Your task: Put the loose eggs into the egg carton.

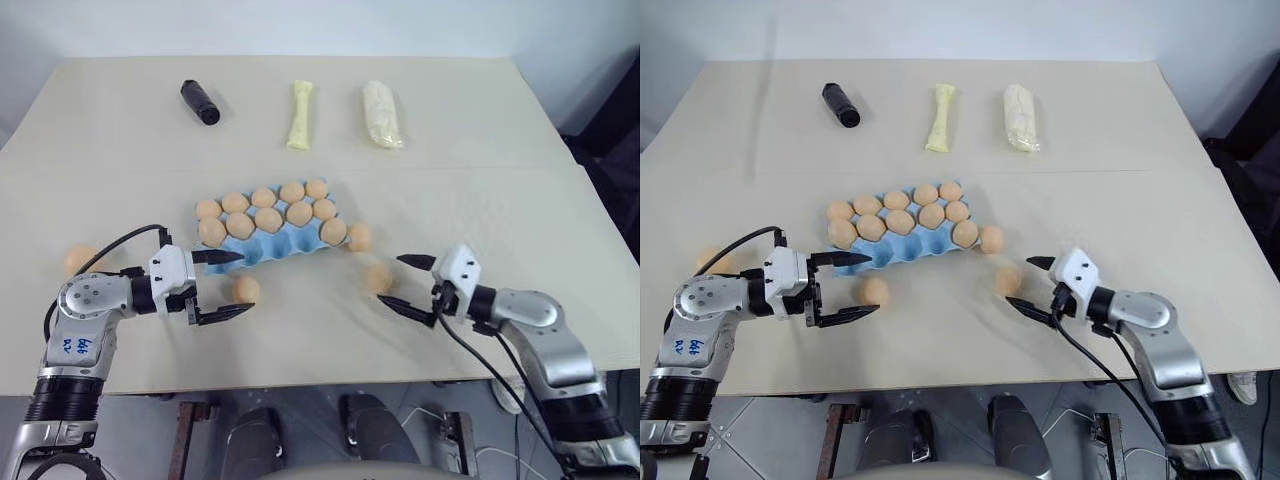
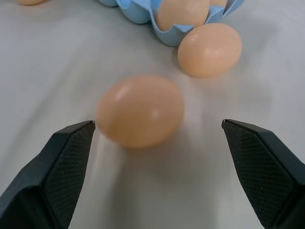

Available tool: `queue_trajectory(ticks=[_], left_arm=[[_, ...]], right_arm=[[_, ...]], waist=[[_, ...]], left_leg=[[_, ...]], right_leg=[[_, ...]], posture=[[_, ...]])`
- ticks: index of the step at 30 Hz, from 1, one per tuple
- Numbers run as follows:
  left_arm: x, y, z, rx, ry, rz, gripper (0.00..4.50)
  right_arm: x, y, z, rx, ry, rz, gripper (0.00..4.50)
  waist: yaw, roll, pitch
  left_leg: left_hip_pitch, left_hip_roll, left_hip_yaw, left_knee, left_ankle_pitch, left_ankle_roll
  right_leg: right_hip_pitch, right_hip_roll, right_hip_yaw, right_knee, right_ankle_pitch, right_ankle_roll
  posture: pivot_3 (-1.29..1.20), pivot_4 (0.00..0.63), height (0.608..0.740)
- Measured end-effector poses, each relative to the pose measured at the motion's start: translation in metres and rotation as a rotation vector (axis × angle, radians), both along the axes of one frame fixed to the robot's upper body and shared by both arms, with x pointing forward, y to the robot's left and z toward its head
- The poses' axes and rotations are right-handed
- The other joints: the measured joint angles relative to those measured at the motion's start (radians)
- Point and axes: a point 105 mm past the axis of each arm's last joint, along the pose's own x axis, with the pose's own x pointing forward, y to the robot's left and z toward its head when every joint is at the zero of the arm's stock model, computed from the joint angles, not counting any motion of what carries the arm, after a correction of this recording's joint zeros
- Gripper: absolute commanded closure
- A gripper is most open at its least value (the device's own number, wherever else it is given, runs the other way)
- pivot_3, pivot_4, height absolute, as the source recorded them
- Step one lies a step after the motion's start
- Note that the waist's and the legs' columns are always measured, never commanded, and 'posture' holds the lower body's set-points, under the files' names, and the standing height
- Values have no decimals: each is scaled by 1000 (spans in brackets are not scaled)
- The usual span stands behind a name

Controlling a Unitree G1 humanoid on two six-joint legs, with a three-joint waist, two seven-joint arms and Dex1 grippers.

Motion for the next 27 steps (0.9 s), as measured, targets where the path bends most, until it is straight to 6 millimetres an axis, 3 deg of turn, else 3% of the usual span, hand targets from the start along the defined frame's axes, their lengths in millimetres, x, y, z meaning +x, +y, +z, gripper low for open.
queue_trajectory(ticks=[3,8,10,15,21,26,27], left_arm=[[-2,1,-1,-1,-2,10,0],[-3,4,-4,-8,3,43,0],[-3,5,-3,-10,-6,57,0],[-5,12,-5,-24,-3,116,0],[-6,37,-2,-54,-16,247,0],[-9,49,-10,-60,13,303,0],[-10,50,-11,-60,14,310,0]], right_arm=[[4,7,-3,15,7,11,641],[4,17,-5,37,10,38,2301],[4,21,-4,46,7,49,2618],[-1,31,9,85,0,84,2618],[12,76,75,174,-152,156,2618],[35,98,67,136,-137,130,2618],[41,100,64,119,-137,118,2006]], waist=[[1,0,0],[0,0,0],[-1,0,0],[-3,0,0],[-5,0,0],[-1,0,0],[-2,0,0]], left_leg=[[0,2,0,0,0,0],[0,4,0,0,0,0],[0,4,1,1,0,0],[0,5,0,1,0,0],[0,6,0,1,0,-2],[-1,5,1,0,0,-1],[-1,4,1,0,-1,0]], right_leg=[[0,0,0,0,0,0],[0,0,0,0,0,0],[0,0,0,0,0,0],[0,0,0,1,0,0],[-1,-1,-1,2,0,-2],[-2,-1,-3,1,0,-2],[-2,-1,-3,1,0,-2]], posture=[[0,150,740],[0,150,740],[0,150,740],[0,150,740],[0,150,740],[0,150,740],[0,150,740]])
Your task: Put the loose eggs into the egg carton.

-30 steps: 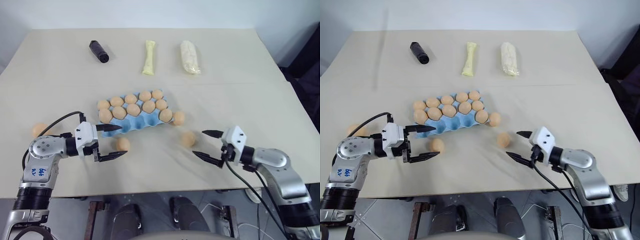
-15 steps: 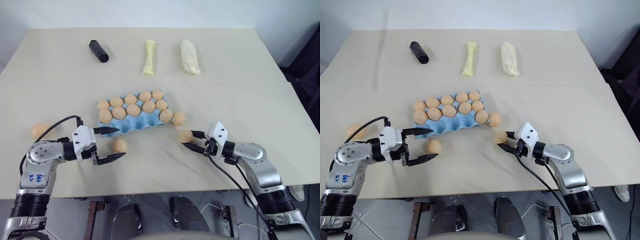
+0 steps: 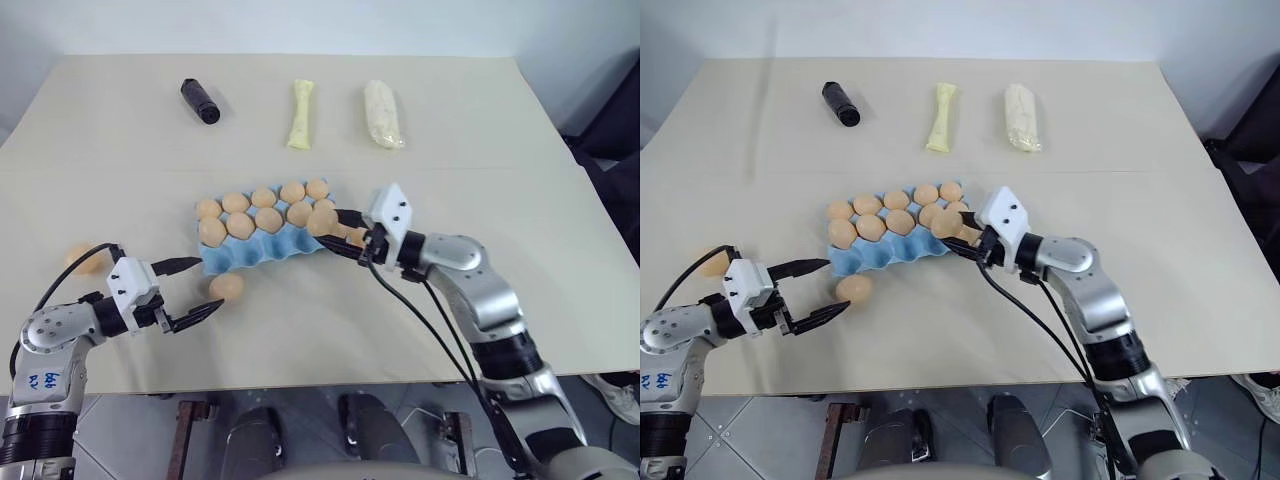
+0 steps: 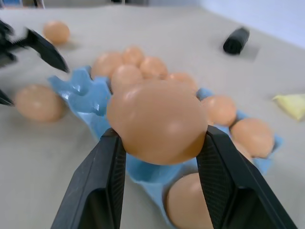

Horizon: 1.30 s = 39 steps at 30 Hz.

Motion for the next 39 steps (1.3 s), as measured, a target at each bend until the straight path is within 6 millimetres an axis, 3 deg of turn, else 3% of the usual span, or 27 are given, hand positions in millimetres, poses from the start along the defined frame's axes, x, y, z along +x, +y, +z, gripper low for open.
queue_trajectory(ticks=[6,11,14,19,23,26,32,39], left_arm=[[-1,-4,8,-14,-33,8,0],[-6,-12,13,-31,-36,-9,0],[-7,-19,19,-38,-50,-33,0],[-7,-32,29,-42,-68,-87,0],[-10,-49,36,-33,-79,-169,0],[-13,-55,28,-40,-8,-220,0],[-13,-60,27,-41,19,-258,0],[-11,-54,30,-40,-12,-226,0]], right_arm=[[11,6,-6,-11,-16,-10,35],[-9,6,-5,8,-22,61,35],[-18,-11,-2,28,-32,56,35],[-25,-64,3,53,-52,-72,35],[-40,-122,-16,26,11,-213,35],[-52,-144,-33,-16,67,-248,35],[-45,-145,-39,-26,76,-225,35],[-16,-120,-44,-63,80,-94,35]], waist=[[-3,0,0],[-3,0,0],[-1,0,0],[6,0,0],[10,0,0],[1,0,0],[-13,0,0],[-12,0,0]], left_leg=[[-1,2,2,-1,-1,-1],[-1,2,2,-1,-1,-2],[-1,2,2,0,-1,-2],[-1,0,1,0,-1,-1],[0,-2,1,-1,-2,-1],[1,-1,2,-1,-2,-1],[4,0,4,-1,1,-2],[3,0,4,0,2,-1]], right_leg=[[-2,-1,-1,0,0,0],[-2,-1,-1,0,0,0],[-1,-1,-1,0,0,0],[0,0,-1,-1,0,0],[1,1,-1,-3,0,0],[1,2,1,-3,0,0],[2,4,2,-2,2,-2],[2,4,2,-2,3,-1]], posture=[[0,150,740],[0,150,740],[0,150,740],[0,150,740],[0,150,740],[0,150,740],[0,150,740],[0,150,740]])
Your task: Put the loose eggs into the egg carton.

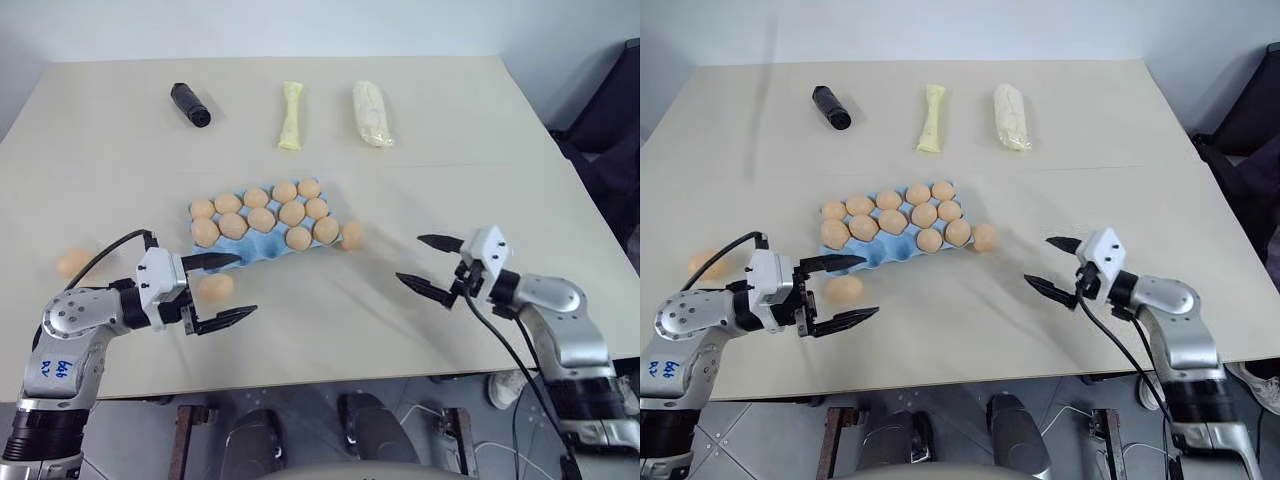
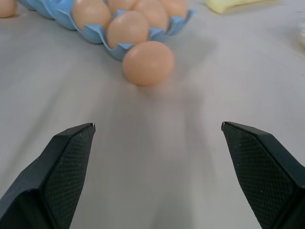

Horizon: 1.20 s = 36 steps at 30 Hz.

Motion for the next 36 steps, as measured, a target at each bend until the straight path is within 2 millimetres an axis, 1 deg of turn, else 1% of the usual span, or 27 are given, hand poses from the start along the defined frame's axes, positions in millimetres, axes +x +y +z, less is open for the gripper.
queue_trajectory(ticks=[4,7,10,12,15,19,20,21,25,28,29,31,32,33,34,36], left_arm=[[-2,7,-3,-3,0,38,0],[-4,12,-4,-4,3,67,0],[-7,17,-7,-4,11,99,0],[-9,20,-8,-3,14,118,0],[-12,20,-8,0,8,128,0],[-14,21,-9,0,7,147,0],[-14,22,-9,0,10,150,0],[-14,22,-10,-2,11,156,0],[-13,28,-8,-19,-4,207,0],[-14,46,-6,-42,-17,309,0],[-16,51,-7,-47,-15,335,0],[-24,68,-13,-47,6,410,0],[-30,79,-19,-49,29,458,0],[-35,86,-24,-52,45,491,0],[-38,90,-27,-54,56,507,0],[-46,95,-32,-60,70,538,0]], right_arm=[[28,23,1,-14,-9,66,35],[44,38,6,-16,-19,95,35],[53,50,7,-24,-22,126,35],[55,58,4,-20,-7,155,35],[53,67,-2,-8,17,199,645],[48,75,-3,-2,19,245,1942],[48,75,-3,-2,19,246,2202],[48,75,-3,-2,18,247,2271],[46,73,4,-7,-5,249,2271],[39,58,10,-32,-19,236,2271],[36,55,12,-33,-21,238,2271],[25,53,22,-23,-18,264,2271],[19,56,31,-15,-24,286,2271],[14,63,39,-1,-35,312,2271],[10,69,45,8,-51,336,2271],[0,94,58,54,-70,397,2271]], waist=[[-5,1,0],[-8,1,1],[-13,1,1],[-15,1,1],[-15,1,1],[-17,2,1],[-17,2,1],[-17,2,1],[-18,2,1],[-16,2,1],[-16,2,1],[-20,2,1],[-22,2,1],[-26,2,1],[-26,2,1],[-30,2,1]], left_leg=[[0,1,0,0,0,0],[0,2,0,0,0,-1],[-1,3,0,-1,0,-1],[-1,3,0,-1,0,-1],[-1,4,0,0,0,-1],[-1,4,0,0,0,-1],[-1,4,0,0,0,-1],[-1,4,0,0,0,-2],[-1,4,-1,0,0,-2],[-1,4,-2,-2,0,-2],[-1,4,-2,-2,0,-2],[-2,5,-1,-2,-1,-3],[-1,5,-1,-2,-1,-3],[-1,6,-2,-2,-1,-3],[-1,6,-2,-2,-1,-3],[-1,6,-2,-2,-1,-3]], right_leg=[[-1,0,0,1,0,0],[-1,-1,0,1,0,0],[-2,-3,-1,1,0,0],[-2,-4,-1,1,0,0],[-2,-4,-1,1,0,0],[-2,-4,-1,3,0,0],[-2,-5,-1,3,0,0],[-2,-5,-1,3,0,0],[-2,-5,-2,3,0,0],[-2,-5,-2,1,0,0],[-2,-5,-2,1,0,0],[-3,-5,-1,1,0,0],[-3,-5,-2,1,0,0],[-3,-4,-2,1,-1,-1],[-3,-4,-2,1,-1,-1],[-3,-4,-2,2,-1,-1]], posture=[[0,150,740],[0,150,740],[0,150,740],[0,150,740],[0,150,740],[0,150,740],[0,150,740],[0,150,740],[0,150,740],[0,150,740],[0,150,740],[0,150,740],[0,150,740],[0,150,740],[0,150,740],[0,150,740]])
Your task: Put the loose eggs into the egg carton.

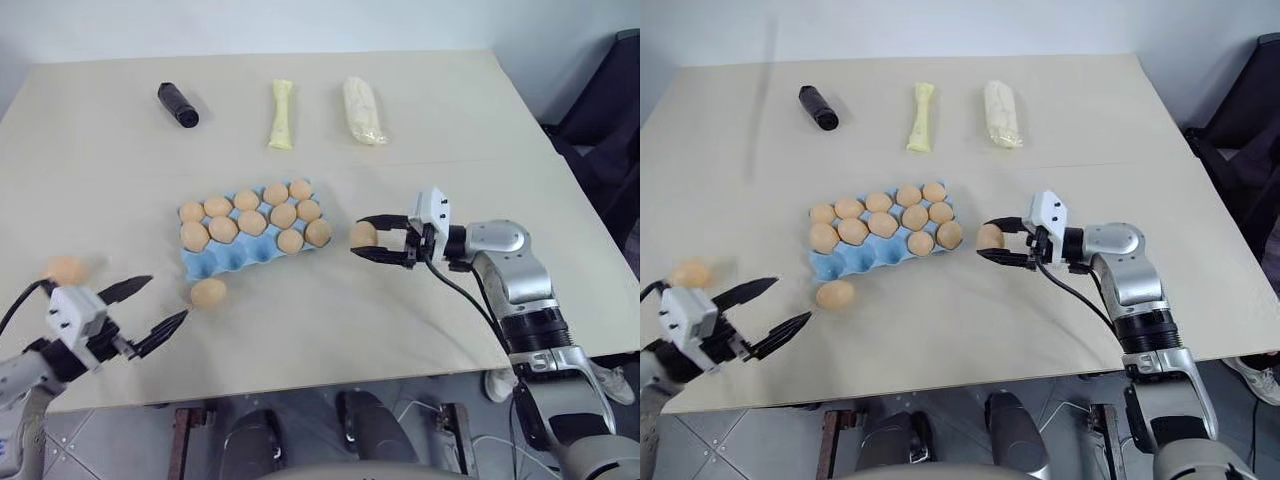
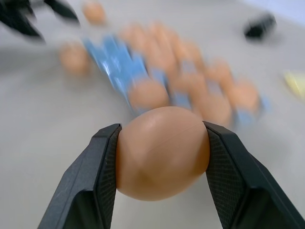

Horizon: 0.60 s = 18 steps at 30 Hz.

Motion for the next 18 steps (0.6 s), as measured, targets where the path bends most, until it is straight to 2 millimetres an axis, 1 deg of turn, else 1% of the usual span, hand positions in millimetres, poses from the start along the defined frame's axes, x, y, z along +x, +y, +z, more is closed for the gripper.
queue_trajectory(ticks=[3,4,5,6,9,11,13,15,18], left_arm=[[-4,1,-4,-10,2,11,0],[-5,0,-5,-16,-1,16,0],[-6,0,-6,-22,2,19,0],[-8,0,-9,-28,9,24,0],[-8,-5,-10,-39,7,20,0],[-7,-9,-9,-38,1,14,0],[-7,-13,-8,-39,-4,3,0],[-6,-15,-9,-45,-2,4,0],[-6,-19,-9,-54,-2,-2,0]], right_arm=[[-11,40,7,40,4,77,2271],[-13,53,6,40,9,90,2271],[-14,61,6,39,12,97,2271],[-11,73,5,38,13,97,2271],[-7,99,1,12,-25,110,2271],[-3,108,-2,6,-38,112,2271],[2,112,-5,5,-43,104,2271],[9,117,-7,-4,-48,87,1604],[13,121,-11,-2,-37,84,652]], waist=[[-1,0,0],[0,-1,0],[0,-1,0],[-1,-1,-1],[0,-2,-1],[0,-2,-1],[-1,-2,-1],[-9,-2,-1],[-14,-2,-1]], left_leg=[[0,-1,0,0,0,0],[-1,-1,-1,0,0,0],[-1,-2,0,0,0,1],[-1,-2,0,0,0,1],[-2,-2,-2,0,0,1],[-2,-2,-2,0,0,1],[-2,-2,-2,0,-1,0],[-2,-1,-1,0,-1,0],[-2,-1,-2,-1,-1,0]], right_leg=[[0,-1,-1,0,1,-1],[0,-2,-2,0,1,-2],[0,-3,-3,0,1,-2],[0,-4,-3,0,1,-2],[0,-4,-7,0,1,-2],[0,-4,-9,0,1,-2],[0,-4,-10,-1,1,-2],[0,-4,-10,-1,1,-2],[0,-4,-11,-1,1,-2]], posture=[[0,150,740],[0,150,740],[0,150,740],[0,150,740],[0,150,740],[0,150,740],[0,150,740],[0,150,740],[0,150,740]])
